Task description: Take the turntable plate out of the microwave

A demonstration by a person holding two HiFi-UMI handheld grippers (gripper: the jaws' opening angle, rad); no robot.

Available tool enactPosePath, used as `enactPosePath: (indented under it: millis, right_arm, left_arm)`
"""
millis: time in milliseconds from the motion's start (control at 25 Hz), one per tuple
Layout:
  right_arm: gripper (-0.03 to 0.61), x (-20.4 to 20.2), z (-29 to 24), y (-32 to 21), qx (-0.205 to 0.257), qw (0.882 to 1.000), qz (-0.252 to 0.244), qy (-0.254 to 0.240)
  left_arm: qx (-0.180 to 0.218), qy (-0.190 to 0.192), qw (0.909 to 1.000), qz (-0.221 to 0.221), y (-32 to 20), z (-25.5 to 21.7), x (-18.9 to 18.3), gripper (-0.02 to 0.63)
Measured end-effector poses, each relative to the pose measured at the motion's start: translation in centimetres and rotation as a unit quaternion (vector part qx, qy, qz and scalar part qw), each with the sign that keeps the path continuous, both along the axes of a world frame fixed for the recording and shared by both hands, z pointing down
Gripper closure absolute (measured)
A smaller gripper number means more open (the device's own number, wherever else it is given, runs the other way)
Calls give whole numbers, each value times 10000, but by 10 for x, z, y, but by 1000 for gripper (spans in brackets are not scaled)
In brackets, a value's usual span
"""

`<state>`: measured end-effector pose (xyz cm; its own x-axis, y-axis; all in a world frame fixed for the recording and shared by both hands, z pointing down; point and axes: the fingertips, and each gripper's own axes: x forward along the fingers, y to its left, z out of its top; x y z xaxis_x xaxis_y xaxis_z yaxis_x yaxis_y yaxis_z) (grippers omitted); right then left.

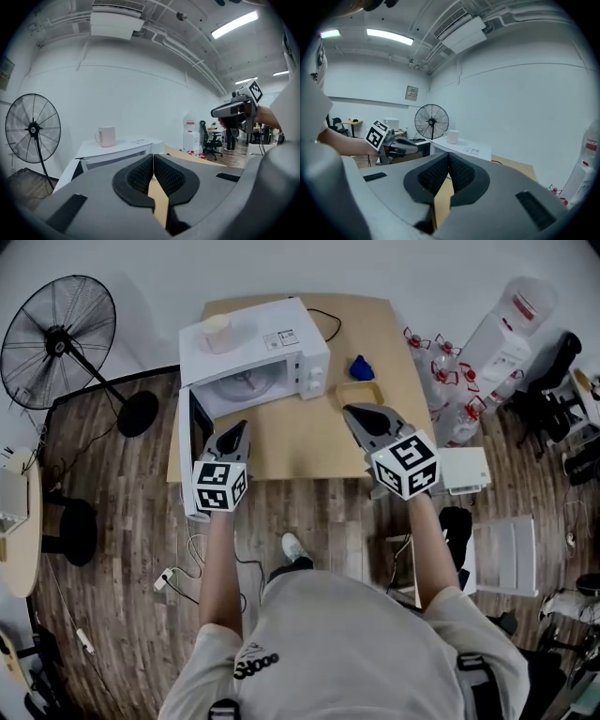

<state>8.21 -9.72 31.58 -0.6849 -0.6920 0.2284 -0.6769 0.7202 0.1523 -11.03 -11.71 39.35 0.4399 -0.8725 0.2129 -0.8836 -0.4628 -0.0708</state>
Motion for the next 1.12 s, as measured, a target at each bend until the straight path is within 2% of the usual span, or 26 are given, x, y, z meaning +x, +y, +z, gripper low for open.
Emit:
enactPosePath:
  millis: [280,600,760,920,1120]
  right_arm:
    - [574,-55,29,-68,-320,9991,-272,28]
    - [574,-91,75,-121,-855,9940,-662,165]
    - [574,-111,98,-151,-1010,9892,-1035,254]
    - [574,-129,129,-179,-1236,9808,-1445,429]
    - [572,-153,164,-213,-1411,9750,-1661,443]
  left_arm:
    - [-232,142,9996,-98,-51,25,-27,595]
    - [-549,197,9979,-283,-82,52,-35,595]
    - [-713,197,9948,-699,-97,67,-47,595]
    - [-913,215,9879,-1234,-106,82,-60,595]
    - [-1194,153,9806,-1546,-124,105,-69,594]
